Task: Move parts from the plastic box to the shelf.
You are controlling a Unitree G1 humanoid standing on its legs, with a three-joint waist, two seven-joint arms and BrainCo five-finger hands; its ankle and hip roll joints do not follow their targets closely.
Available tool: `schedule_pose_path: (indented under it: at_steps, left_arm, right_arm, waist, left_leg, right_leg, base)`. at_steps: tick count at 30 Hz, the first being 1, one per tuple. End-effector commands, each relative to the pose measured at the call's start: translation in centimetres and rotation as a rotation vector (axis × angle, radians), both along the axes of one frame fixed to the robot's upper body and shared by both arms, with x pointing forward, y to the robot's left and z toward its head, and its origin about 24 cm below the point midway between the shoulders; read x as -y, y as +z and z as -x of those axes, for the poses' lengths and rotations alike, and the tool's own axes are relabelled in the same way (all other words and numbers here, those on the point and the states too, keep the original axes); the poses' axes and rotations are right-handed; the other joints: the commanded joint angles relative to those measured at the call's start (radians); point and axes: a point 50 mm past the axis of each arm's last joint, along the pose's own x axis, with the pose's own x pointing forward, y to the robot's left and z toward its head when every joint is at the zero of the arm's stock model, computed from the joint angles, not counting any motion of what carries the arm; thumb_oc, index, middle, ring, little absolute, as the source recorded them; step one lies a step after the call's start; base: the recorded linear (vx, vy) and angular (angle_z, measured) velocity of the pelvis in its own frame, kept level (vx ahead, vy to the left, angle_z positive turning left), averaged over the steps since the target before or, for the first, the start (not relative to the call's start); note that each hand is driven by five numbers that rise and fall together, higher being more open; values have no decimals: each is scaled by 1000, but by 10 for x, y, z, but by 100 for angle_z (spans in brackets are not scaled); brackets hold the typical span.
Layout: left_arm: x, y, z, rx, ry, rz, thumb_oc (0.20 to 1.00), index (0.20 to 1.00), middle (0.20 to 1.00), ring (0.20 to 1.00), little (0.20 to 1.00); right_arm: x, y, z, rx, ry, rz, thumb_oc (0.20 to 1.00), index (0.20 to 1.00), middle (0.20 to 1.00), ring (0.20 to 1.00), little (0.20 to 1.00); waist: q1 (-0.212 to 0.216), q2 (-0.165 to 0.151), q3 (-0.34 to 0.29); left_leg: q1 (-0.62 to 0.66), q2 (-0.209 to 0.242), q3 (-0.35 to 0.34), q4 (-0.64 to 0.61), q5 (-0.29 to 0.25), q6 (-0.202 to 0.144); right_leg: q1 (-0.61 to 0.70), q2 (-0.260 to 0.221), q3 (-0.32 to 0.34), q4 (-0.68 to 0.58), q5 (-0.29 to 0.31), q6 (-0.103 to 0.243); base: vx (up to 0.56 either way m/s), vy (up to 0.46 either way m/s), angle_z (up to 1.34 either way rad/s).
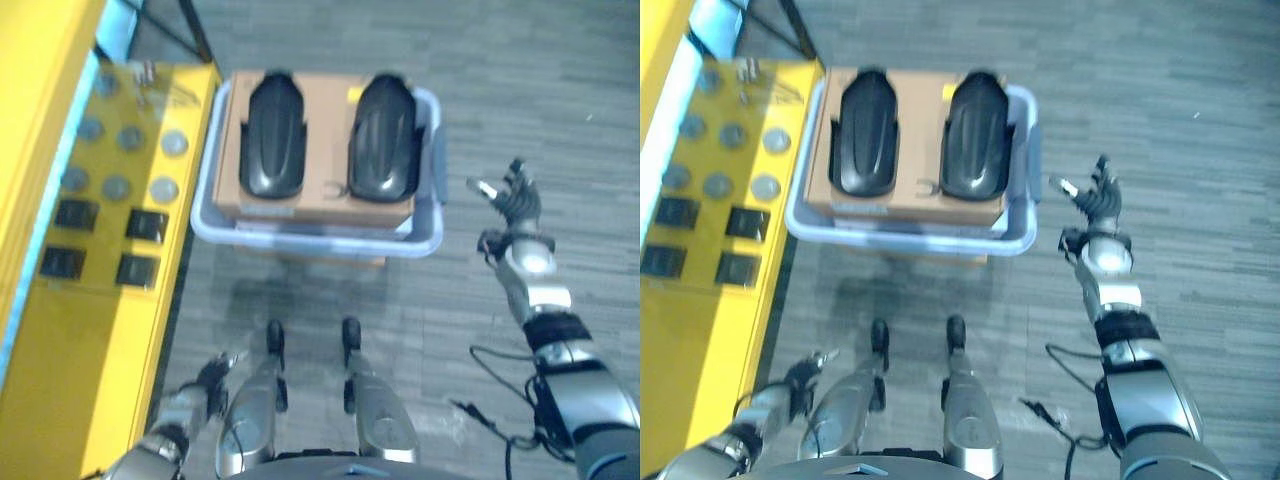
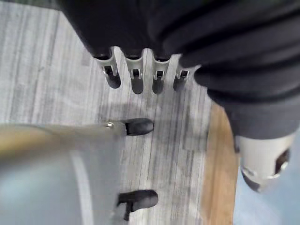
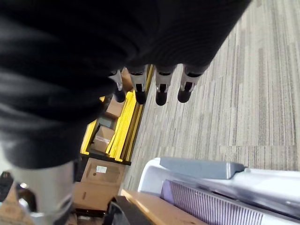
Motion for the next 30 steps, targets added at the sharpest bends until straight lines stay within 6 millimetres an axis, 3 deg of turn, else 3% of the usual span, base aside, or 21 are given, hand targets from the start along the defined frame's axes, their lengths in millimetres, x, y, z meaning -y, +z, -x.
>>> schedule_pose_path:
  at_steps: [1, 10, 17, 18, 21, 26, 30]
  left_arm:
    - [-26, -19, 38, -126, 37, -57, 1000, 1000, 1000, 1000, 1000]
    - [-22, -12, 24, -95, -8, -25, 1000, 1000, 1000, 1000, 1000]
    - [-20, -5, 14, -51, -20, 1, 1000, 1000, 1000, 1000, 1000]
    - [-21, -4, 12, -45, -20, 1, 1000, 1000, 1000, 1000, 1000]
    - [-23, -1, 9, -29, -27, -1, 1000, 1000, 1000, 1000, 1000]
    - [-28, 0, 10, -28, -34, -12, 1000, 1000, 1000, 1000, 1000]
    - [-29, -5, 18, -33, -7, 7, 1000, 1000, 1000, 1000, 1000]
  right_arm:
    - [20, -18, 12, -68, -117, 61, 1000, 1000, 1000, 1000, 1000]
    - [42, 32, -6, -81, -243, 89, 1000, 1000, 1000, 1000, 1000]
    - [47, 35, -15, -294, -154, 131, 1000, 1000, 1000, 1000, 1000]
    - [47, 31, -16, -351, -122, 140, 721, 721, 721, 721, 721]
    - [48, 16, -15, -514, -37, 175, 200, 200, 200, 200, 200]
    - [50, -5, -10, -636, -25, 180, 200, 200, 200, 200, 200]
    - [51, -30, -3, -639, -75, 64, 200, 200, 200, 200, 200]
  waist:
    - [10, -40, -123]
    - [49, -16, -56]
    - [70, 0, -13]
    - [73, 1, -9]
    - [83, 4, 0]
    - [94, 2, -9]
    - [100, -2, -40]
  left_leg:
    - [28, 40, -41, 46, -76, -31]
    - [-61, 11, -63, 93, -74, -27]
    - [-92, 2, -74, 99, -70, -26]
    - [-94, 1, -75, 97, -68, -25]
    - [-96, 0, -77, 90, -62, -24]
    - [-82, 0, -78, 89, -65, -24]
    - [-38, 8, -72, 76, -72, -29]
  right_leg:
    - [33, -87, -23, 35, -72, 66]
    - [-44, -93, -47, 97, -87, 53]
    - [-72, -109, -56, 105, -82, 57]
    - [-75, -111, -58, 107, -81, 58]
    - [-79, -118, -66, 112, -81, 60]
    - [-64, -124, -81, 113, -84, 60]
    - [-16, -120, -92, 89, -88, 56]
  base:
    - [-35, 20, 22]
    - [-32, 34, 10]
    - [-19, 22, 7]
    - [-23, 5, 3]
    - [-15, -12, 7]
    - [5, -11, 6]
    - [15, -10, 1]
